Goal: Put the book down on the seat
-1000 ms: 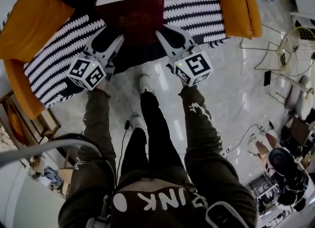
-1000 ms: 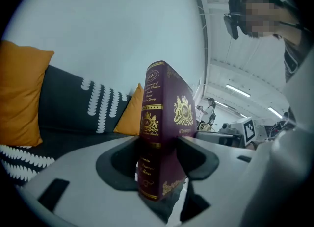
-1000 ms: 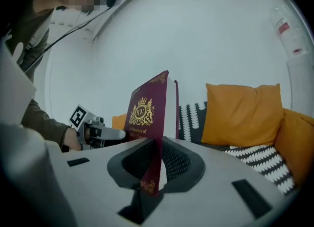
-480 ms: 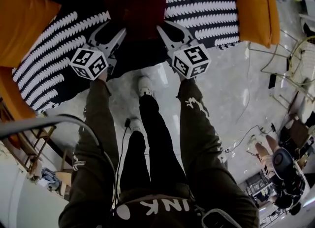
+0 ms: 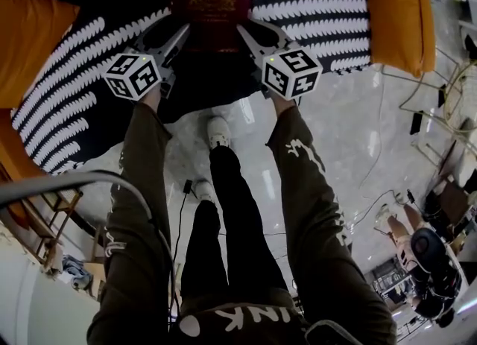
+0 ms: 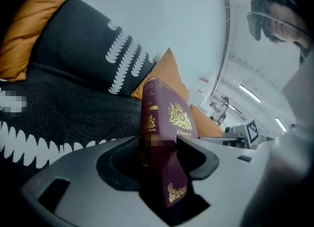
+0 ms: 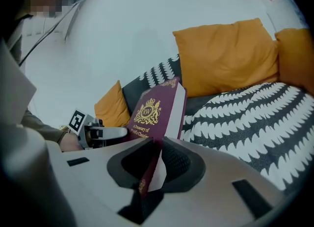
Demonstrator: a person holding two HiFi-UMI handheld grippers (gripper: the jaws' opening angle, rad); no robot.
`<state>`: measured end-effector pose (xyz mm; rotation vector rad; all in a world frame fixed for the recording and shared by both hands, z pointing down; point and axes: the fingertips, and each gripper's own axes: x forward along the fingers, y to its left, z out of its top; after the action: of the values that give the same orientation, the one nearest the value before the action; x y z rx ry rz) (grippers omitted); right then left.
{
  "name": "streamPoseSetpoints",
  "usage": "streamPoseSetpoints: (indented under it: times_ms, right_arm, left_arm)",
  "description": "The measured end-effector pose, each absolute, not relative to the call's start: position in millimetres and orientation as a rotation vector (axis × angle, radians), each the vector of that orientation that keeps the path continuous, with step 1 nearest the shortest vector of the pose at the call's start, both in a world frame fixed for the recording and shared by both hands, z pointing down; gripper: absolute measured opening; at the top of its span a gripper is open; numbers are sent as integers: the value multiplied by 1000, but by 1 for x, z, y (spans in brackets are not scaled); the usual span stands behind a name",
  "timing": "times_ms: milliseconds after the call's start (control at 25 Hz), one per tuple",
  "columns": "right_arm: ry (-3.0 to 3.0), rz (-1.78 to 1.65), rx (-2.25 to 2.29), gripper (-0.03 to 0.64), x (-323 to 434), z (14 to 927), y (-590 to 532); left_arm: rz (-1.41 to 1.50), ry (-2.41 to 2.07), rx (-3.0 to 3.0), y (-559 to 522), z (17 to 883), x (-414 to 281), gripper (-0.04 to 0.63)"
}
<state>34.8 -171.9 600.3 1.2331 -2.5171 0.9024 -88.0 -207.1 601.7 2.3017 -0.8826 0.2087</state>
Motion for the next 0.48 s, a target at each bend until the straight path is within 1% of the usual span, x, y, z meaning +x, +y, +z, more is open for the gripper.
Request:
streamPoseSetpoints:
  times_ms: [160,200,240,280,320,360,440,480]
  right_arm:
    - [-2507,987,1225,74,39,610,-186]
    - [-2501,1013,1226,80,40,613,-189]
    - [-2495,1038,1225,85,41,616,-192]
    - [-2492,1058,1224,91,42,619,-194]
    - [-2490,1071,1222,94,44,622,-194]
    - [-2493,1077,1222,97,46,623,-195]
    - [-2501,1059,1249,101,53,621,-197]
    - [-2499,1029,1285,94,58,619,-199]
  left_arm:
    - [230,-888,2309,-224,612,-87,220]
    - [251,-897,2318,-228,614,-89,195]
    - [268,-909,2323,-232,617,-91,144]
    - [272,-921,2320,-235,619,-94,126]
    - [260,-935,2311,-238,619,-98,125]
    - [243,-954,2302,-241,618,-101,102]
    - [230,-995,2298,-246,615,-108,25]
    - [229,-1004,2308,-248,613,-110,10]
